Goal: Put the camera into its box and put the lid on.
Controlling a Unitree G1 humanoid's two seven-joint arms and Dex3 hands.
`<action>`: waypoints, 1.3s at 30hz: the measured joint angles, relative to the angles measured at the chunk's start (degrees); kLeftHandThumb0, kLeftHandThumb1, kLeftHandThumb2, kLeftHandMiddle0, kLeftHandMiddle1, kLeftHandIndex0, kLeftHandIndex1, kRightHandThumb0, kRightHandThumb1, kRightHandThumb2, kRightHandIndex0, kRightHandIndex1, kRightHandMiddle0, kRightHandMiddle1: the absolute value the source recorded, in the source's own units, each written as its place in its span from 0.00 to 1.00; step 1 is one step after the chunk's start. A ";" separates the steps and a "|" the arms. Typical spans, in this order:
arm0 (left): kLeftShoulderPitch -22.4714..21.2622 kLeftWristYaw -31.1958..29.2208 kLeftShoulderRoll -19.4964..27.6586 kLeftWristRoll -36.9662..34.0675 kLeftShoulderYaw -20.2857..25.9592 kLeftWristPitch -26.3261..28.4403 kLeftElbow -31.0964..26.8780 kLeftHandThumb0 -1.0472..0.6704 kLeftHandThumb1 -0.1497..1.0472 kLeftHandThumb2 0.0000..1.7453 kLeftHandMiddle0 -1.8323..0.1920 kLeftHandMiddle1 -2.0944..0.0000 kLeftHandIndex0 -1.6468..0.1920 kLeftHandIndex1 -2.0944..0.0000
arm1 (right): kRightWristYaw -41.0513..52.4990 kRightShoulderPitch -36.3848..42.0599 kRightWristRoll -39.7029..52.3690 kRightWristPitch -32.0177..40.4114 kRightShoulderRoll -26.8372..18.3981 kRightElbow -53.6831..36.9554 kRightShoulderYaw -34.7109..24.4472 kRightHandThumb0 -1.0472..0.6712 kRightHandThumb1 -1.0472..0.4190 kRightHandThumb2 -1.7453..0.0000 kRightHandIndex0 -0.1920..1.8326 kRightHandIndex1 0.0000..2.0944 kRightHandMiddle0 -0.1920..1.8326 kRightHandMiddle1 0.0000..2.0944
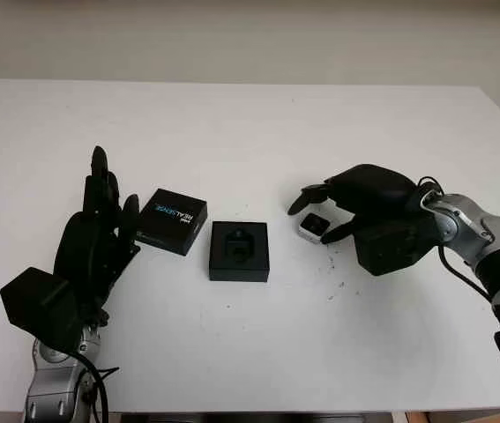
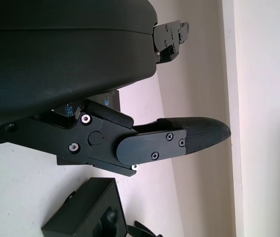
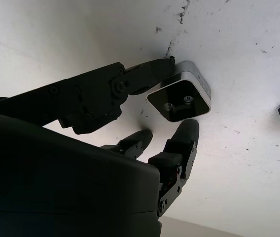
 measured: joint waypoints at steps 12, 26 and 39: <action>0.00 0.07 -0.02 0.13 0.00 0.00 0.00 0.17 1.00 0.31 1.00 1.00 1.00 1.00 | -2.93 -0.06 -0.85 0.15 -0.05 1.09 0.47 0.43 0.09 0.97 0.25 0.58 0.34 0.61; 0.00 0.26 -0.73 0.11 0.00 0.00 0.00 0.18 1.00 0.31 1.00 1.00 1.00 1.00 | 1.82 0.60 3.95 1.22 -0.06 1.31 -1.47 0.42 0.07 0.97 0.25 0.43 0.30 0.65; 0.00 0.22 -0.73 0.29 -0.07 0.18 0.00 0.18 1.00 0.31 1.00 1.00 1.00 1.00 | 7.20 1.64 9.21 3.05 0.43 1.03 -3.61 0.38 0.05 0.97 0.31 0.18 0.26 0.76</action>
